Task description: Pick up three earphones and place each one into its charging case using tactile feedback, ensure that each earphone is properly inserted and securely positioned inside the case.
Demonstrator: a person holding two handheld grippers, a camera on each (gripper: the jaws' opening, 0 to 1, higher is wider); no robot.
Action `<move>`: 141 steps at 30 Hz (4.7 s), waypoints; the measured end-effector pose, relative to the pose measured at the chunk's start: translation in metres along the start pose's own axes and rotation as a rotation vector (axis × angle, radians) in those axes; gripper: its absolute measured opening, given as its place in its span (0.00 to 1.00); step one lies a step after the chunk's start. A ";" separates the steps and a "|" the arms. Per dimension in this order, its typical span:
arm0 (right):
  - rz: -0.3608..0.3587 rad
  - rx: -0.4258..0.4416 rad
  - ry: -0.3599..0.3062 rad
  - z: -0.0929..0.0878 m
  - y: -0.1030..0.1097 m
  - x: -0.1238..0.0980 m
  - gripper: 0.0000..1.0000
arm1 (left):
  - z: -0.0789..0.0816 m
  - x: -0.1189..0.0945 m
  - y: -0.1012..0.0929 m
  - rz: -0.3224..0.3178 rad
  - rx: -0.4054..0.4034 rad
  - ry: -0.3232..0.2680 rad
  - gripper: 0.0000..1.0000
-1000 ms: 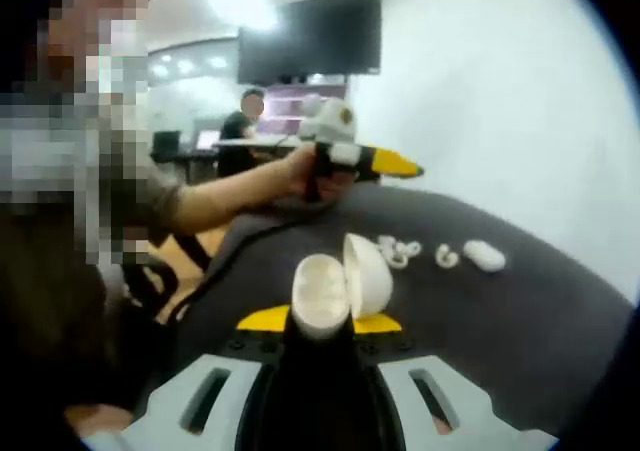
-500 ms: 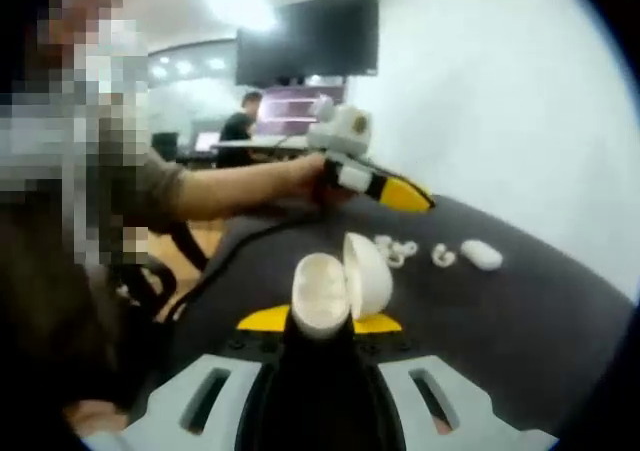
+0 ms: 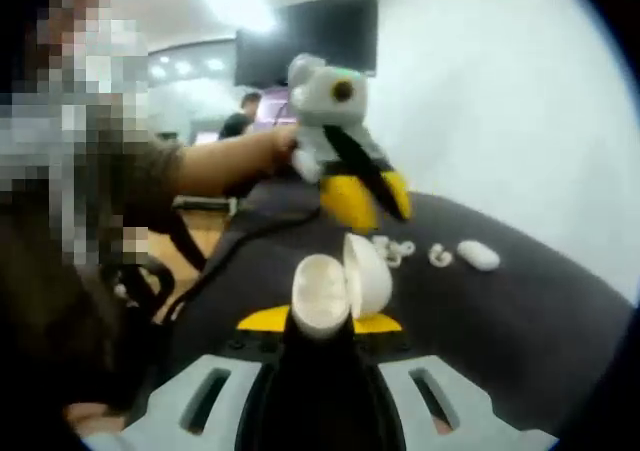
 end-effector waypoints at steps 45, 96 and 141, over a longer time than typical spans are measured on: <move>-0.097 -0.190 0.334 0.028 -0.104 0.075 0.13 | -0.023 0.033 0.003 0.069 0.054 -0.142 0.18; 0.230 0.648 0.376 0.043 -0.006 -0.010 0.07 | -0.026 0.024 0.009 0.099 0.099 -0.142 0.17; -0.002 -0.433 0.178 0.033 -0.005 -0.027 0.10 | -0.025 0.029 0.006 0.102 0.119 -0.129 0.17</move>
Point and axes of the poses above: the point that each gripper's makers call its tool centre point, and the gripper's own axes: x roughly forward along the fingers, y roughly to its left, z roughly out of its top, the point moved 1 cm from there along -x, roughly backward along the fingers, and after that the axes turned 9 degrees about -z, right-handed, at the moved point
